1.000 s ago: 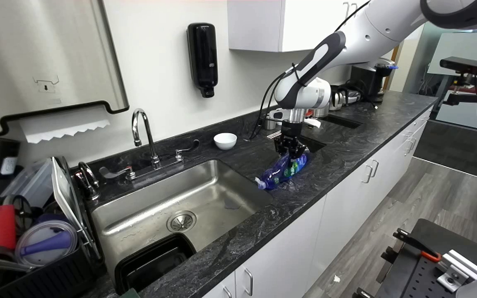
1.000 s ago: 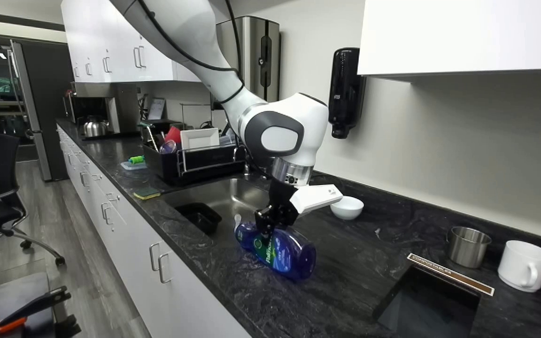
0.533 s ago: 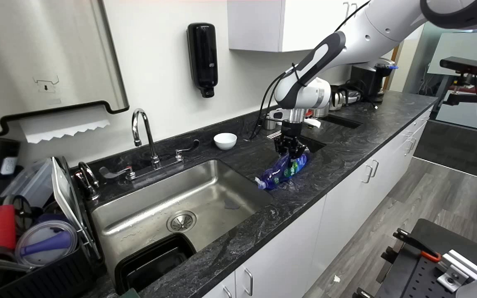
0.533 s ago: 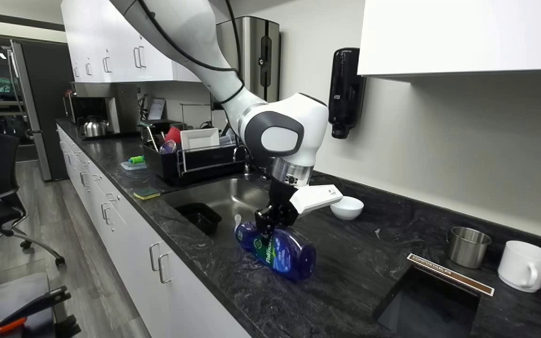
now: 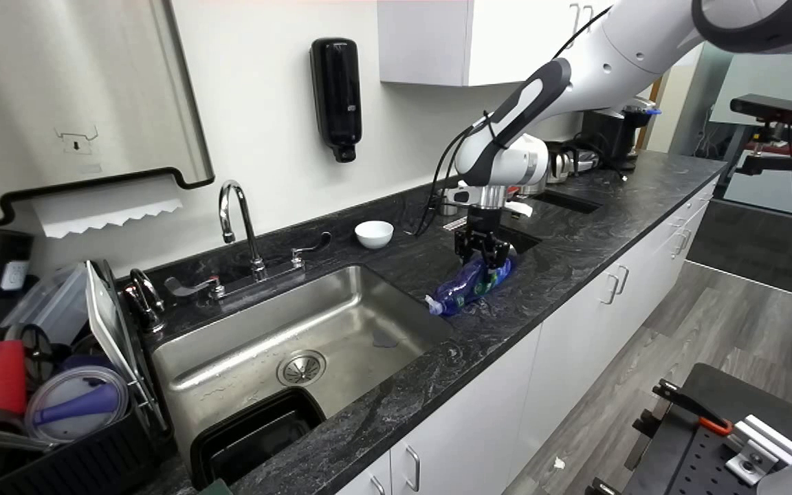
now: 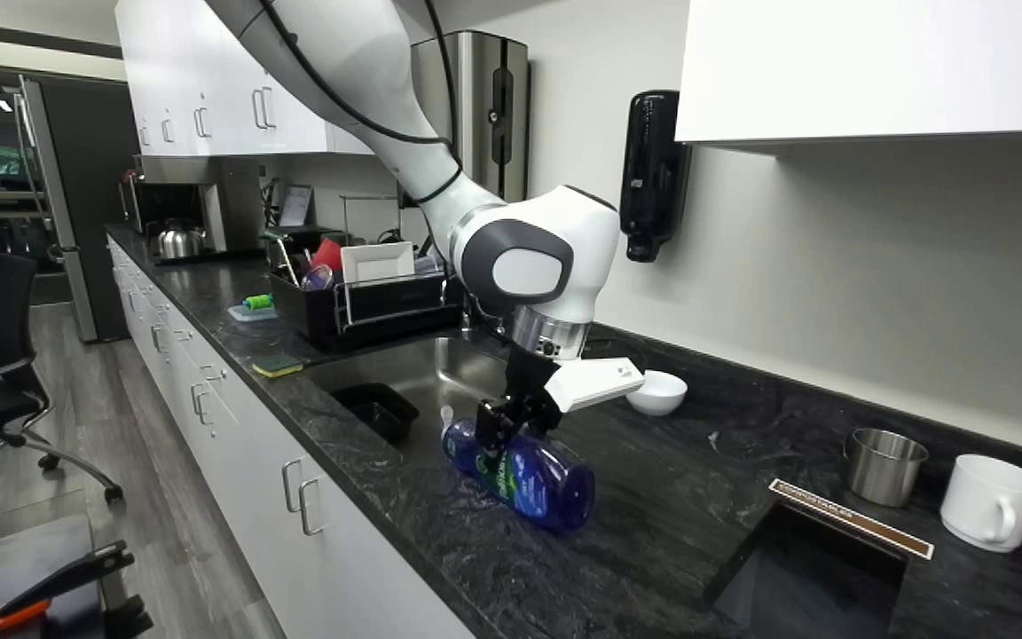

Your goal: Pour some of the soap in the sink

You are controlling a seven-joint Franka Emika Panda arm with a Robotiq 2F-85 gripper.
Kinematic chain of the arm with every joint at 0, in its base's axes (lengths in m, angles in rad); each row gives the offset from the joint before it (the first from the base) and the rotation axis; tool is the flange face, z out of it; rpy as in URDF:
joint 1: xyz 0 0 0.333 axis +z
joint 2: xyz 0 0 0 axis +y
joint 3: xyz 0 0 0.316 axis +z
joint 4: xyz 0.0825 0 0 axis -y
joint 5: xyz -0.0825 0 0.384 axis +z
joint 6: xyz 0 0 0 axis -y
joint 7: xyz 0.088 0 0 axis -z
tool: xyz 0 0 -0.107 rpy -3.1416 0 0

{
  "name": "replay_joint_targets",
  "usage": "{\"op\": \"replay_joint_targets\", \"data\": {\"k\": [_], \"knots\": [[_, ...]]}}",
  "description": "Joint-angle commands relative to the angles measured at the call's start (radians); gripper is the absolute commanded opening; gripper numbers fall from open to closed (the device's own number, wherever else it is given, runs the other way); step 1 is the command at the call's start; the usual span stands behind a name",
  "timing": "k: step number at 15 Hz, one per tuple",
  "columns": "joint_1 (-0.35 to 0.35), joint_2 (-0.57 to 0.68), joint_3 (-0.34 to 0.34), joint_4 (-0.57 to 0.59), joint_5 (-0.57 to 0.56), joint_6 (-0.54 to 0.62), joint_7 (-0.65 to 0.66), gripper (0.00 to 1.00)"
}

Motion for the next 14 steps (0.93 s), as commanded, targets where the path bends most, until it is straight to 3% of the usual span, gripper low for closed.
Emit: {"op": "replay_joint_targets", "data": {"k": [1,14], "knots": [[-0.019,0.018,0.026,0.007,-0.019,-0.003,0.008,0.98],[-0.006,0.015,0.054,0.009,-0.023,-0.027,0.016,1.00]]}}
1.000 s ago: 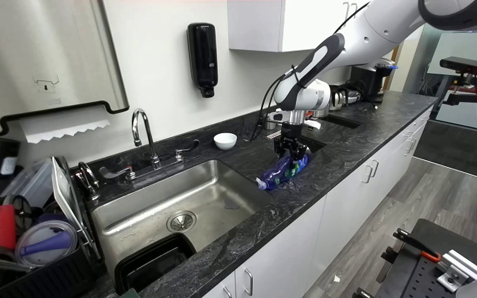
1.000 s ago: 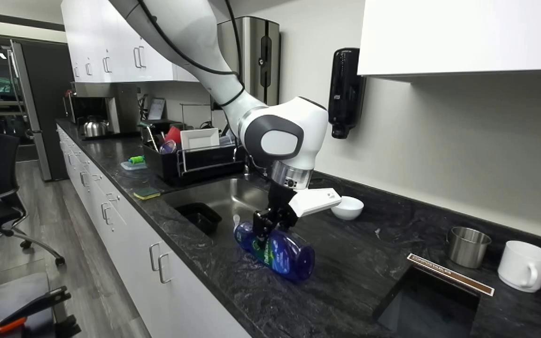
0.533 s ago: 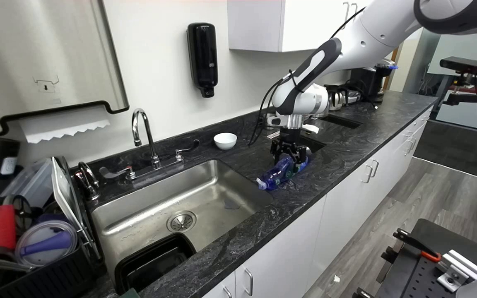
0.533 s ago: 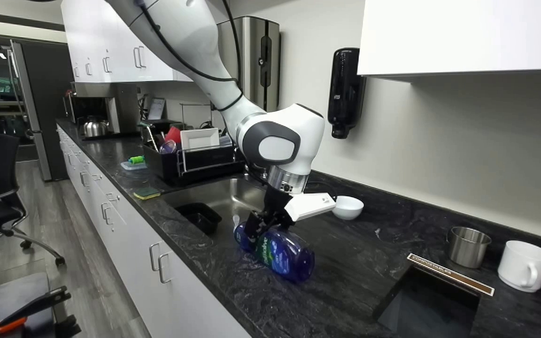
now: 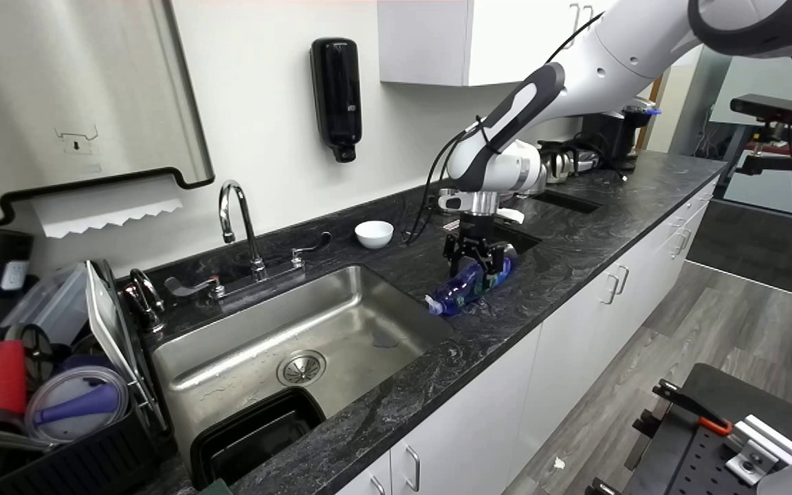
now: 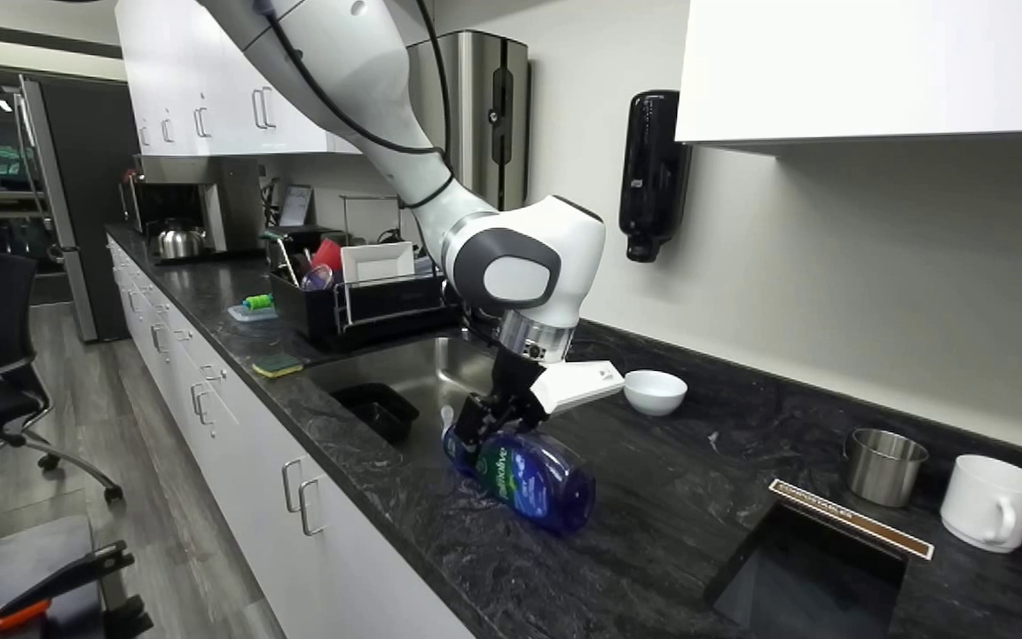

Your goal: Pour some of the soap in the sink

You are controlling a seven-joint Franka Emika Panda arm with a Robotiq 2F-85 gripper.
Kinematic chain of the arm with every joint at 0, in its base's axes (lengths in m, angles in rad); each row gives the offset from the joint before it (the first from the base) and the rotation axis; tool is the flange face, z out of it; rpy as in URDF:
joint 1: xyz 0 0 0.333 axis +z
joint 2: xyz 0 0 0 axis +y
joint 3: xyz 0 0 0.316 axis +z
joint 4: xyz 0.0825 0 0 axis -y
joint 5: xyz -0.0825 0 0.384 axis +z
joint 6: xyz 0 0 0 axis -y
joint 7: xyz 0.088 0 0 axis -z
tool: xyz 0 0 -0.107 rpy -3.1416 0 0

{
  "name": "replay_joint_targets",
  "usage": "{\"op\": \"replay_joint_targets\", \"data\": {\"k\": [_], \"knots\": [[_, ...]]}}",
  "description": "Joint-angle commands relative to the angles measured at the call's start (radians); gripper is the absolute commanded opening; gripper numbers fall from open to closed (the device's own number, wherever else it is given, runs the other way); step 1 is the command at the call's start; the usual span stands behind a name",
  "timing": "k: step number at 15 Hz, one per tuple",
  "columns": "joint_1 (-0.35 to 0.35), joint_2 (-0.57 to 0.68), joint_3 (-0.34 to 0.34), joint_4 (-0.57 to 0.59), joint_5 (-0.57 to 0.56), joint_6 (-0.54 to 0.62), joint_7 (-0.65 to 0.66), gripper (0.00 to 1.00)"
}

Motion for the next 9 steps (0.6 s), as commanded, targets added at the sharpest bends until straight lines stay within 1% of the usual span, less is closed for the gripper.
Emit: {"op": "replay_joint_targets", "data": {"k": [1,9], "knots": [[-0.005,0.000,0.015,0.009,-0.024,-0.021,0.017,1.00],[0.001,0.007,0.022,0.013,-0.025,-0.024,0.024,1.00]]}}
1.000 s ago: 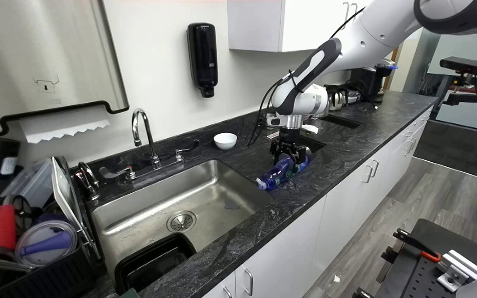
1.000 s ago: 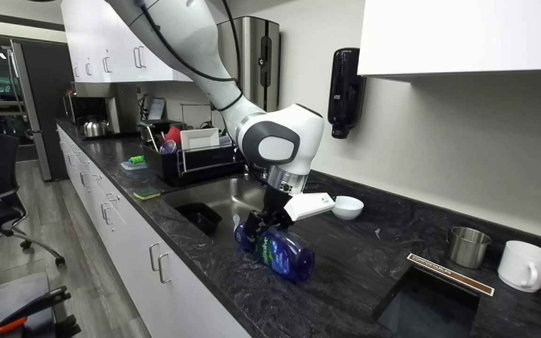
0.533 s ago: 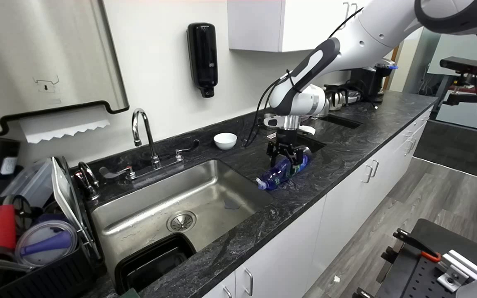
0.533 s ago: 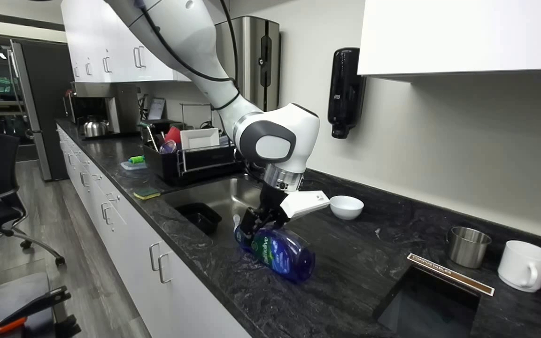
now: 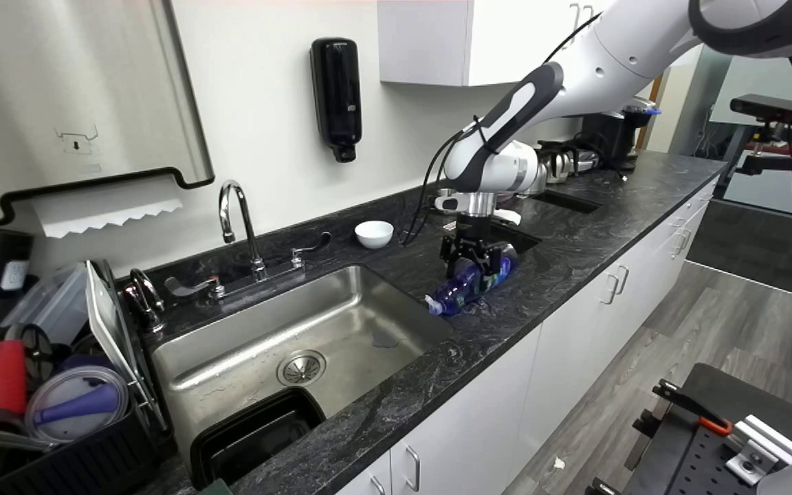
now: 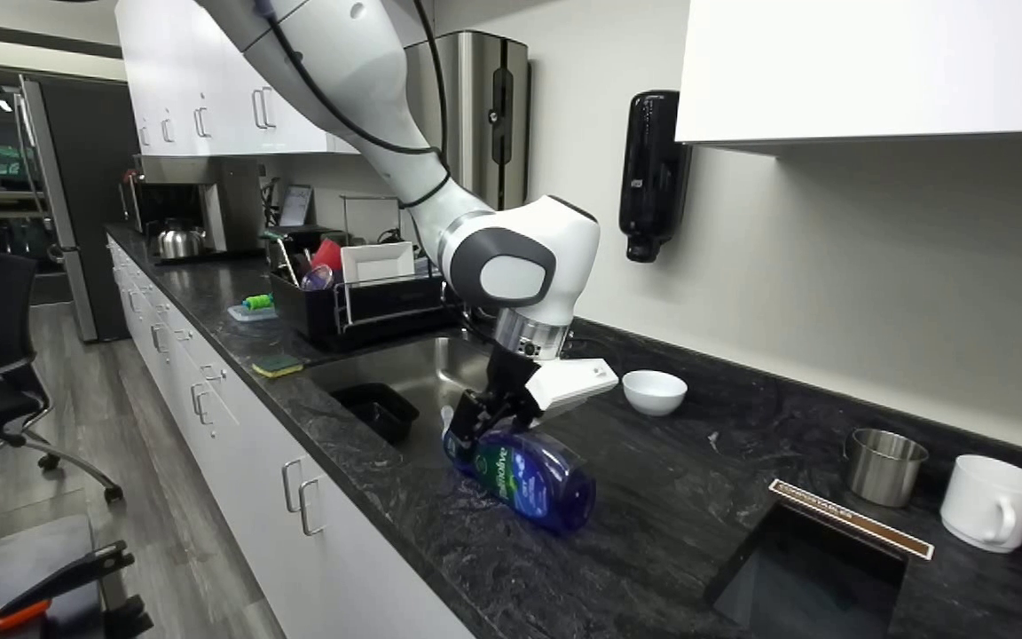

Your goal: Pour some of the soap in the sink

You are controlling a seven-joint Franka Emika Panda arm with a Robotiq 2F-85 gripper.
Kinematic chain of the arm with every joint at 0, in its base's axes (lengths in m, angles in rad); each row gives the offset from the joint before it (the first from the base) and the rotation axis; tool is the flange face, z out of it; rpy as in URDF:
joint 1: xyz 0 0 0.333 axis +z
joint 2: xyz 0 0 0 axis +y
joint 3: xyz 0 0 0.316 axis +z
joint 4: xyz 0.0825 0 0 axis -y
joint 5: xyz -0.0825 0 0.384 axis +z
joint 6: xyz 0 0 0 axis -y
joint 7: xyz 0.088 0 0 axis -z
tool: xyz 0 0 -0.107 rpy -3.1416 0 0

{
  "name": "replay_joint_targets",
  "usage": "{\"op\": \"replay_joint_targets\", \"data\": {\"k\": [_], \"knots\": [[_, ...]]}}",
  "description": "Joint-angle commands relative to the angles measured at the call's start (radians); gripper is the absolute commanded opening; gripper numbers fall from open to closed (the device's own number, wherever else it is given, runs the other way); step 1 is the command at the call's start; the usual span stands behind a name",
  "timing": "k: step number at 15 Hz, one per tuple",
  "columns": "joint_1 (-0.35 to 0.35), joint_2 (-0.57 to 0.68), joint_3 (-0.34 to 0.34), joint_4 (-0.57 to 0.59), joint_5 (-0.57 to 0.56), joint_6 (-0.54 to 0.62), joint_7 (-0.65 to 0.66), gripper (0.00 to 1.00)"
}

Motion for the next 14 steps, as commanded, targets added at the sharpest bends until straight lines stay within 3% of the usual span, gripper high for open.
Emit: {"op": "replay_joint_targets", "data": {"k": [1,14], "knots": [[0.000,0.007,0.007,0.014,-0.025,-0.022,0.024,1.00],[0.037,0.043,0.020,0.034,-0.045,-0.023,0.058,1.00]]}}
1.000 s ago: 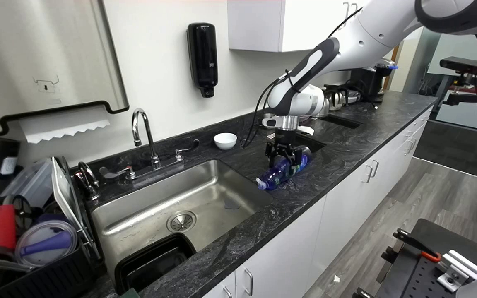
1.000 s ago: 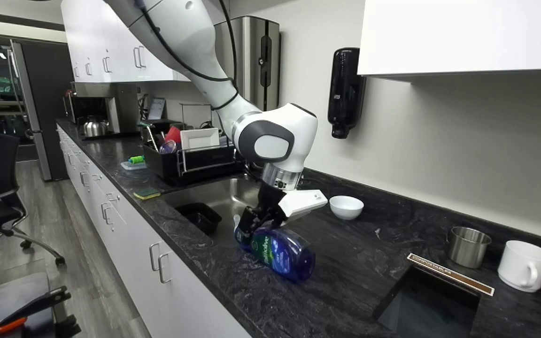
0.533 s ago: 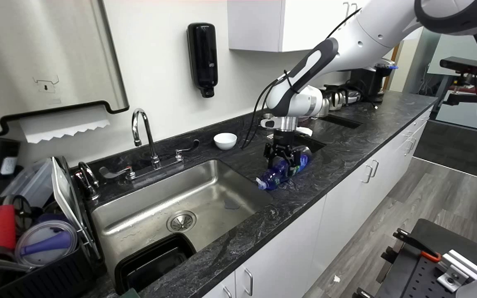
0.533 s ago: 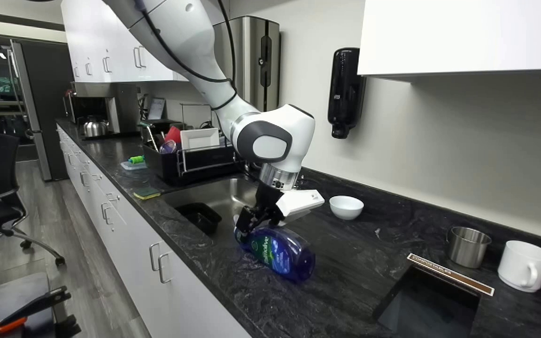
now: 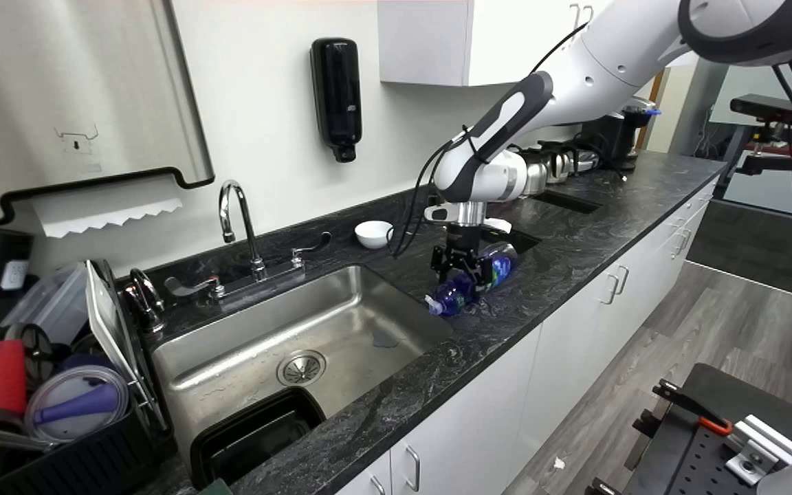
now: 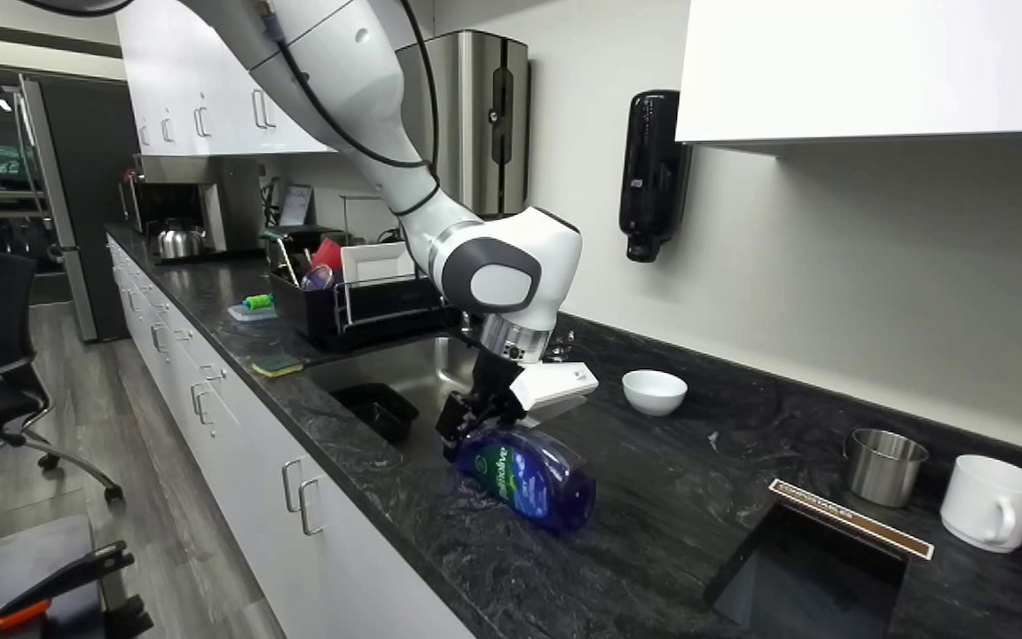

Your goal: Pour some of the soap in the sink

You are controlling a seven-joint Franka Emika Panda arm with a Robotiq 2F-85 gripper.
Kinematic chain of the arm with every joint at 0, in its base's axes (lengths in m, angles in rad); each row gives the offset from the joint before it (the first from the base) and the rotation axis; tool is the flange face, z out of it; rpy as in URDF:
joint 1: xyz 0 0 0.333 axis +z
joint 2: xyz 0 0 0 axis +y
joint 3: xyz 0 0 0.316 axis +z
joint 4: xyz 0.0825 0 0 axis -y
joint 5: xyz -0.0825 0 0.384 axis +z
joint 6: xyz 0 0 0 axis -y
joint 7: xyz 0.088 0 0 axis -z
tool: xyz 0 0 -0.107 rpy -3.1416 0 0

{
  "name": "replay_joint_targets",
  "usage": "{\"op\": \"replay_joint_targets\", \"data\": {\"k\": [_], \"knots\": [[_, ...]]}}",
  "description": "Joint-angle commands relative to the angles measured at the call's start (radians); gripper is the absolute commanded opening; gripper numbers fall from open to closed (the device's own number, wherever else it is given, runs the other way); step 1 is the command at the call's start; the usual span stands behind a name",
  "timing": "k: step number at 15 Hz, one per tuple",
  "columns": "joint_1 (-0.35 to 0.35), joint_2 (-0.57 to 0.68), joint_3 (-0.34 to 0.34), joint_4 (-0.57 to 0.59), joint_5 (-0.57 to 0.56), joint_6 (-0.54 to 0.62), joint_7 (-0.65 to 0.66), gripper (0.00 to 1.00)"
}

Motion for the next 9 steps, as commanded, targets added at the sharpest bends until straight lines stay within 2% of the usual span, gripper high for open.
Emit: {"op": "replay_joint_targets", "data": {"k": [1,6,7,9], "knots": [[0.006,0.013,0.004,0.023,-0.042,-0.019,0.038,1.00],[0.012,0.019,0.007,0.030,-0.061,-0.018,0.061,1.00],[0.013,0.020,0.007,0.030,-0.064,-0.018,0.062,0.75],[0.014,0.020,0.008,0.030,-0.069,-0.017,0.062,0.68]]}}
